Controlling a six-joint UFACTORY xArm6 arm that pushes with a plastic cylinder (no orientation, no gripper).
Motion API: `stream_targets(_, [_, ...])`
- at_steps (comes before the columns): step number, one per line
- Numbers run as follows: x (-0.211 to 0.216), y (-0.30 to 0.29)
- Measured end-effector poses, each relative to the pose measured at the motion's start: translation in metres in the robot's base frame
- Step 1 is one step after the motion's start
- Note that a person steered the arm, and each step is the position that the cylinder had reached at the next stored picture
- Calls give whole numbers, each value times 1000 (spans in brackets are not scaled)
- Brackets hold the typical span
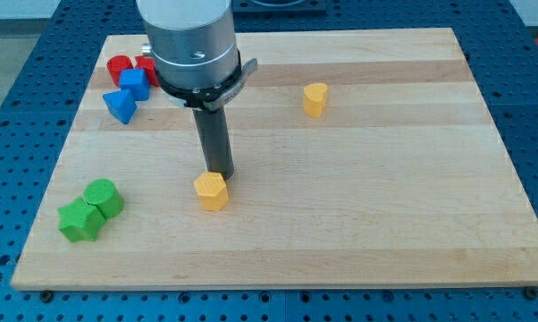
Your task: Push the yellow hexagon into the green circle
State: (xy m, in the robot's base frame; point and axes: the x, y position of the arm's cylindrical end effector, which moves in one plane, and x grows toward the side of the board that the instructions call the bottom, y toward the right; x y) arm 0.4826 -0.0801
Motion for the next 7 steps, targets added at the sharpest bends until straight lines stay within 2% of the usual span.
stream_targets(2, [13, 54])
stream_targets(4, [36, 54])
stream_targets(7, [36, 22])
